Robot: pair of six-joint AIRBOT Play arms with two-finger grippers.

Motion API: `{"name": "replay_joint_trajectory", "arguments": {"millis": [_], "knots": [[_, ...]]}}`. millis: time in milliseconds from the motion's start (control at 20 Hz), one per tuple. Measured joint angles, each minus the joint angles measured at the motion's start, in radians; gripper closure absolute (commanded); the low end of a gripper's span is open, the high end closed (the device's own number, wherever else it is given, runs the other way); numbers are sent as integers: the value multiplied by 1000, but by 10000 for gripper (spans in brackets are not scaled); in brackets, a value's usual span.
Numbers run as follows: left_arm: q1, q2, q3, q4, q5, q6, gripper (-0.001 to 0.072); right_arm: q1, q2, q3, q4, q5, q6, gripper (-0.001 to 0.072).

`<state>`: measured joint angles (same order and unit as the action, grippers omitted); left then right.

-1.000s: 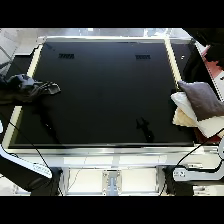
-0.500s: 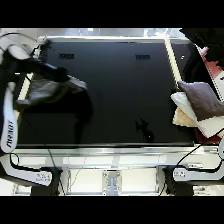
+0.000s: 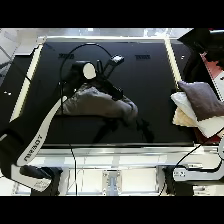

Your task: Fold the shirts.

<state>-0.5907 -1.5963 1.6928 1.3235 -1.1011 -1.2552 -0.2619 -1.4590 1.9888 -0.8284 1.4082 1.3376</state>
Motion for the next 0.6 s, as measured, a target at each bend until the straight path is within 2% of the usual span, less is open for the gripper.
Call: {"name": "replay_joint_trajectory", "arguments": {"millis": [50, 150, 250, 350, 600], "knots": [[2, 24, 0, 116, 30, -30, 159, 0, -1, -2, -16, 23, -9, 229], [51, 70, 0, 318, 58, -92, 159, 4, -5, -21, -38, 55, -22, 229], [157, 98, -5, 398, 39, -154, 160, 23, -5, -64, -47, 73, -33, 230], [295, 107, -45, 363, -19, -167, 160, 65, -6, -137, -56, 84, -45, 230], [584, 84, -227, 54, -100, 13, 160, 233, -10, -352, -84, -29, -74, 229]]}}
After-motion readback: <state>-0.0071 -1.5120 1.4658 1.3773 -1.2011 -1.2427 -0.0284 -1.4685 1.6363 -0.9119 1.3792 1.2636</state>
